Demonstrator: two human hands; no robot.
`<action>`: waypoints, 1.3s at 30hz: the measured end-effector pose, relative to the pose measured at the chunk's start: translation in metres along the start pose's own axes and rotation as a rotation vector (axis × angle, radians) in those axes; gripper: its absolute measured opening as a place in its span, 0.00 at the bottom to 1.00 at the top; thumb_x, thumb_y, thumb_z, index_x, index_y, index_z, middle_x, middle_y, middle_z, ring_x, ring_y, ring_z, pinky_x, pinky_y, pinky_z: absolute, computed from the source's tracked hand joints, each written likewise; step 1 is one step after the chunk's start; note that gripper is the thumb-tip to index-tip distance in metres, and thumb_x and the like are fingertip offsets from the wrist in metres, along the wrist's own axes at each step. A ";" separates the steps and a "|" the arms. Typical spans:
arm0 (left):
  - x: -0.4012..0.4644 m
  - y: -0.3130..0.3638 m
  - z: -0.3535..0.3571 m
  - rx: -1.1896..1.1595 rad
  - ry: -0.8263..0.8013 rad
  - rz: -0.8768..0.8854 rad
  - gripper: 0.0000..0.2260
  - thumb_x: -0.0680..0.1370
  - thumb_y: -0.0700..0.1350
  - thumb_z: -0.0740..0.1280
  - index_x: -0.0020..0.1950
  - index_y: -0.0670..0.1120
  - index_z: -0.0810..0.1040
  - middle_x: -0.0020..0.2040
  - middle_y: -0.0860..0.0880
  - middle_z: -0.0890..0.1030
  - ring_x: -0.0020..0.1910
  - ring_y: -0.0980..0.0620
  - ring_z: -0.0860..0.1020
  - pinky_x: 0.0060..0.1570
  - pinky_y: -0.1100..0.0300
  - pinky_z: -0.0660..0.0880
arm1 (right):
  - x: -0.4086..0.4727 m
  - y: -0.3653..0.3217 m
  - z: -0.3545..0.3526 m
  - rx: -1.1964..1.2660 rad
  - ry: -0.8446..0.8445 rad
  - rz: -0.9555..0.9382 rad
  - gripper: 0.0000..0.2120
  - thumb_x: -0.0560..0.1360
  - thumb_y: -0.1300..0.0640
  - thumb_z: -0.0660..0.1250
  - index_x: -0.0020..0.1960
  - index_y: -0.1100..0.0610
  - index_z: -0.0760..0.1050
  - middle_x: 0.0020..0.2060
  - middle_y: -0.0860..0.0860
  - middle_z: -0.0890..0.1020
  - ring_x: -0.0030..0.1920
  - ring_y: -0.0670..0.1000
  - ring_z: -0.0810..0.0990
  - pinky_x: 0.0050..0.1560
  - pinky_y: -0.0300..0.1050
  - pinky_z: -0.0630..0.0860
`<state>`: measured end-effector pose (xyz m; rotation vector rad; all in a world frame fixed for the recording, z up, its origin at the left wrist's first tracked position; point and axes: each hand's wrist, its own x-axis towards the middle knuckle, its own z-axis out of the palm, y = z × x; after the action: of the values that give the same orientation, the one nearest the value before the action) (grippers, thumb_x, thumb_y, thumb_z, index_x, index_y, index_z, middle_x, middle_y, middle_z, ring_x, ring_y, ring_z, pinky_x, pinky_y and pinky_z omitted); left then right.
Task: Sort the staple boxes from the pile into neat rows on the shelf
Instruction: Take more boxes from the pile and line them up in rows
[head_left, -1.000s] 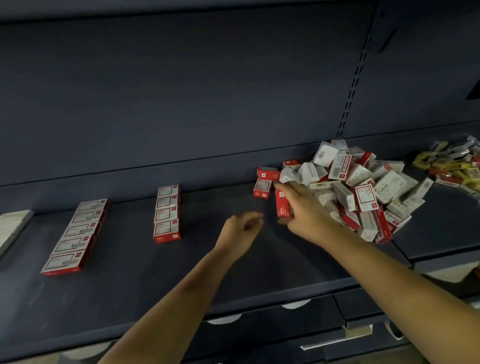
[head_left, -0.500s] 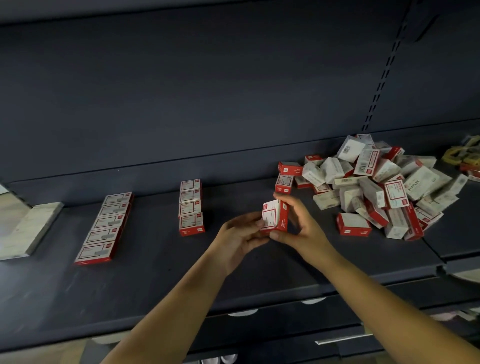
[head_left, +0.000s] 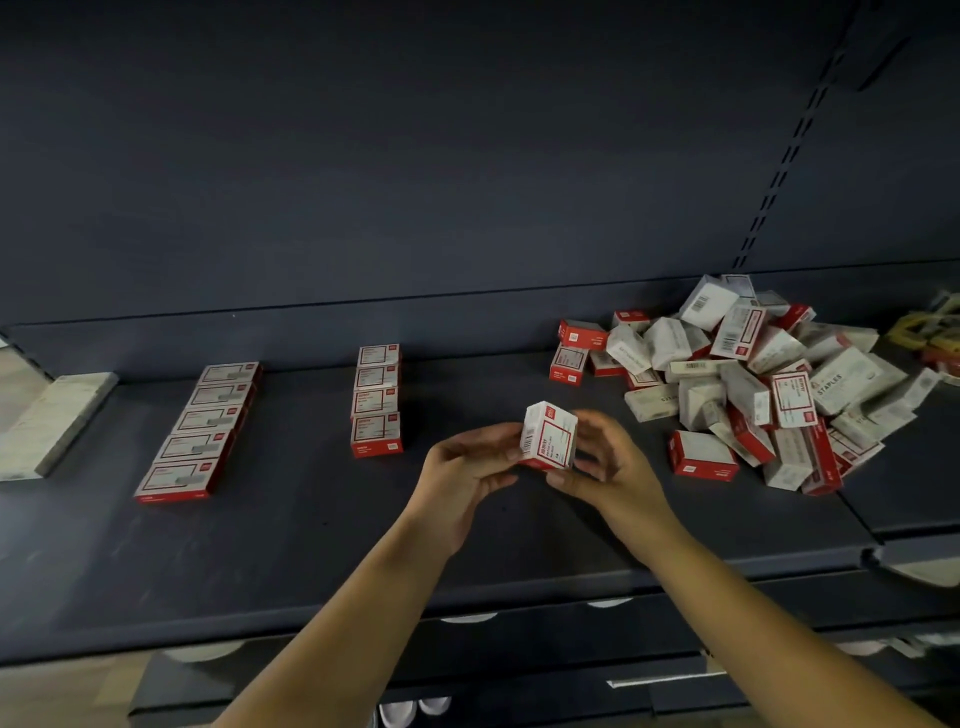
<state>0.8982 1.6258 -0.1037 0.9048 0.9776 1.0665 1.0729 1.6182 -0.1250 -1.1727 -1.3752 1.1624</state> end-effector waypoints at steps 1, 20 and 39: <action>-0.001 0.000 0.001 -0.009 -0.001 -0.002 0.11 0.72 0.36 0.68 0.53 0.41 0.81 0.51 0.42 0.83 0.53 0.47 0.81 0.54 0.53 0.76 | -0.001 0.001 0.000 0.017 0.009 0.005 0.30 0.60 0.57 0.77 0.59 0.47 0.71 0.57 0.46 0.79 0.61 0.48 0.76 0.65 0.57 0.70; -0.021 0.024 -0.048 0.067 0.215 0.047 0.11 0.74 0.33 0.65 0.51 0.45 0.82 0.42 0.46 0.84 0.40 0.51 0.78 0.35 0.63 0.70 | 0.007 -0.029 0.053 -0.638 -0.165 -0.426 0.36 0.67 0.62 0.75 0.70 0.53 0.63 0.64 0.48 0.70 0.64 0.46 0.68 0.64 0.36 0.62; -0.074 0.033 -0.145 1.341 0.381 0.381 0.11 0.76 0.39 0.66 0.57 0.43 0.81 0.49 0.45 0.81 0.45 0.46 0.79 0.45 0.57 0.74 | 0.037 -0.011 0.155 -0.884 -0.341 -0.476 0.25 0.73 0.59 0.69 0.68 0.62 0.69 0.62 0.52 0.75 0.63 0.53 0.69 0.67 0.43 0.64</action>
<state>0.7387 1.5797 -0.1036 2.0694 1.9546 0.8097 0.9149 1.6418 -0.1260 -1.1304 -2.4064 0.3942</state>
